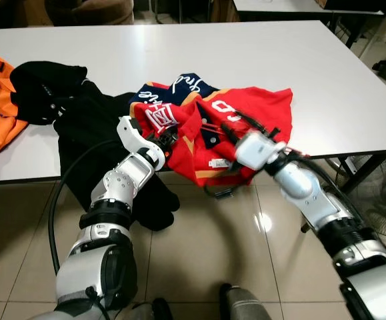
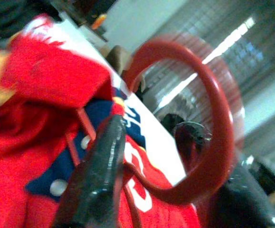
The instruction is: Hang hanger
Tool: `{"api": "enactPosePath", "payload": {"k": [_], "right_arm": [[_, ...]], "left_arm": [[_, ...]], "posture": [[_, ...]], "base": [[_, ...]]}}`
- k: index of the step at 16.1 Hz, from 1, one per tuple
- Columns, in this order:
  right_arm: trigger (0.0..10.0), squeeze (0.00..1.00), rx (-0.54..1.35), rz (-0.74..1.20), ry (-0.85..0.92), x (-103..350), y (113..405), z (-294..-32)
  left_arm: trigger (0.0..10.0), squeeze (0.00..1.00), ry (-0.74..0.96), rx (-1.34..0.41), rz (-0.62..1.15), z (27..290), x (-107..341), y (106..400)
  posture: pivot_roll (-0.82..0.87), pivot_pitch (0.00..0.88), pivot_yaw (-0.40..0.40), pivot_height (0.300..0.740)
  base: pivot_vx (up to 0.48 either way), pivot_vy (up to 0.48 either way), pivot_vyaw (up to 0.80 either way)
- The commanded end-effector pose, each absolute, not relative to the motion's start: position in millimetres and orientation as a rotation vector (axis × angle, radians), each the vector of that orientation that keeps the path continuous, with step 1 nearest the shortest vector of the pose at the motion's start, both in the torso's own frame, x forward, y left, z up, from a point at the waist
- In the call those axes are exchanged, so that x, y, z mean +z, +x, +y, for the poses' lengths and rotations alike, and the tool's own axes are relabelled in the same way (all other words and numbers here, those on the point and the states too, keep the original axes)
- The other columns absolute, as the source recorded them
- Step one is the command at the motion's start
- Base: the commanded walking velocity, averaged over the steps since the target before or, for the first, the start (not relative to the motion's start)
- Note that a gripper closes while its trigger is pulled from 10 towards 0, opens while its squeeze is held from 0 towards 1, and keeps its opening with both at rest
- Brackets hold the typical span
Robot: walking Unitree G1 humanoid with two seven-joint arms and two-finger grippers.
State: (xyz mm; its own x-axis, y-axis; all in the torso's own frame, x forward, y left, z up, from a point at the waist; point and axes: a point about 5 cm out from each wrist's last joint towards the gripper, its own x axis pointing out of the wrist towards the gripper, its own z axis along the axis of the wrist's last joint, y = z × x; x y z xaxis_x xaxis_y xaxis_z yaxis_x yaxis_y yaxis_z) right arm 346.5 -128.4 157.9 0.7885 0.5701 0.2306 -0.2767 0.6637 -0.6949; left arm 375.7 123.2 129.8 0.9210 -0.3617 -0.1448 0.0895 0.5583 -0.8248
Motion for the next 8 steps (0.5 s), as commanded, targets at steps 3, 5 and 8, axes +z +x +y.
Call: {"api": "enactPosePath", "payload": {"k": [3,5,8], "right_arm": [[10.0,1.00,0.437,-0.443,-0.497,177,350,-149],[10.0,1.00,0.439,-0.426,-0.468,180,348,-160],[10.0,1.00,0.469,-0.384,-0.474,173,346,-163]], "left_arm": [[0.0,0.00,-0.943,-0.247,0.317,125,131,377],[0.0,0.00,-0.940,-0.242,0.317,126,130,377],[0.0,0.00,-0.935,-0.237,0.317,125,130,378]], "posture": [[-0.29,0.099,0.055,0.740],[-0.29,0.103,0.056,0.740],[-0.29,0.106,0.059,0.740]], "base": [[0.000,0.000,0.00],[0.000,0.000,0.00],[0.000,0.000,0.00]]}}
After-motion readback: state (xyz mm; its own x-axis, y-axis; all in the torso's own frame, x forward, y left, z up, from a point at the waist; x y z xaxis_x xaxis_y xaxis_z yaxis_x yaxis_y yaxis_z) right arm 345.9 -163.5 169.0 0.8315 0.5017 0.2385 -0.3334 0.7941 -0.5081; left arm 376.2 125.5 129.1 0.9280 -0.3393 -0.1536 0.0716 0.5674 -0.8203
